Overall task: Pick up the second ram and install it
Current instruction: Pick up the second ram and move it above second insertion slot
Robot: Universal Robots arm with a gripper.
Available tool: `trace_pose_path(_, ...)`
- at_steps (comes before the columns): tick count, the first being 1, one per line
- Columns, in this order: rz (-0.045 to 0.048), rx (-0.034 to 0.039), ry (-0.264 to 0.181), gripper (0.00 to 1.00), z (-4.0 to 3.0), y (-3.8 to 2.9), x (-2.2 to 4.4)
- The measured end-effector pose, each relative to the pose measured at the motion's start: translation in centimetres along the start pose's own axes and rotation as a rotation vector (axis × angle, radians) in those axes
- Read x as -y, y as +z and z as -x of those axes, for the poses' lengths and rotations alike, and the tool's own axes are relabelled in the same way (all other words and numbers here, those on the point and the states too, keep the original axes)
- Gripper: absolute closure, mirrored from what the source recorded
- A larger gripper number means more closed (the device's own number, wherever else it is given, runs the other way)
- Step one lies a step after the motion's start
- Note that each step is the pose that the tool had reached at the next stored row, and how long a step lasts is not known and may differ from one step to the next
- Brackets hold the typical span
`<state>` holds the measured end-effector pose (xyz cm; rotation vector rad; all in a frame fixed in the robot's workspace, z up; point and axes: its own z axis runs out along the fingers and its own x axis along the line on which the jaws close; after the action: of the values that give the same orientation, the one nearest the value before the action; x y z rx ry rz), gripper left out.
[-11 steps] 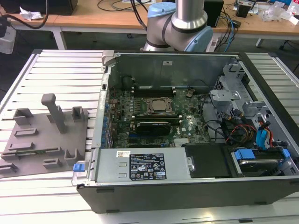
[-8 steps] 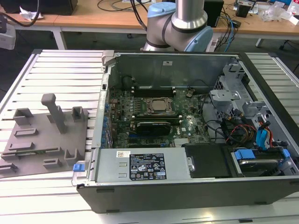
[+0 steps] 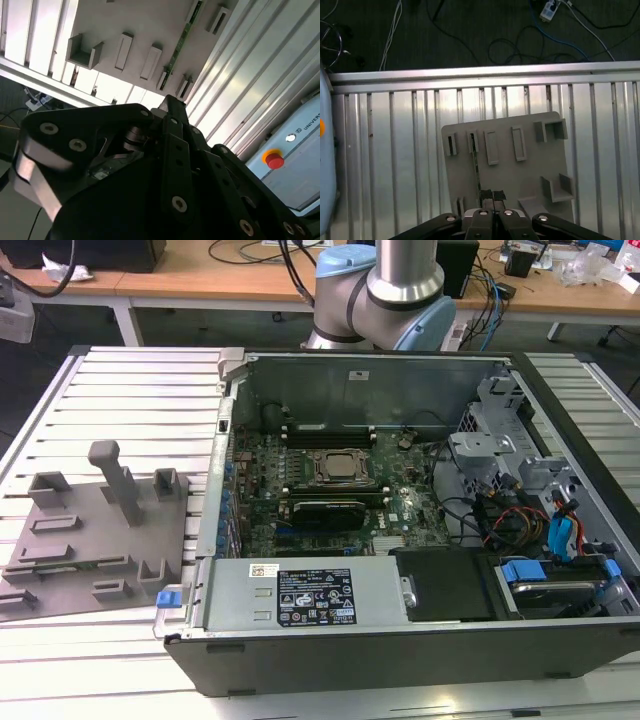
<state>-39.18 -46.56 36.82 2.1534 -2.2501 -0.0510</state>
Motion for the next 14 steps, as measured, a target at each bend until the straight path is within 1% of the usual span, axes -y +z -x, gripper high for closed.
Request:
trace_pose_path(3,0.0,0.0001,0.0,0.89,0.0,0.01,0.0)
trace_pose_path(5,0.0,0.0001,0.0,0.76,0.0,0.01,0.0)
trace_pose_path(6,0.0,0.0001,0.0,0.76,0.0,0.01,0.0)
trace_pose_path(8,0.0,0.0001,0.0,0.64,0.0,0.01,0.0)
trace_pose_path(10,-0.0001,0.0001,0.0,0.64,0.0,0.17,0.01)
trace_pose_path(14,-0.0001,0.0001,0.0,0.64,0.0,0.93,0.04)
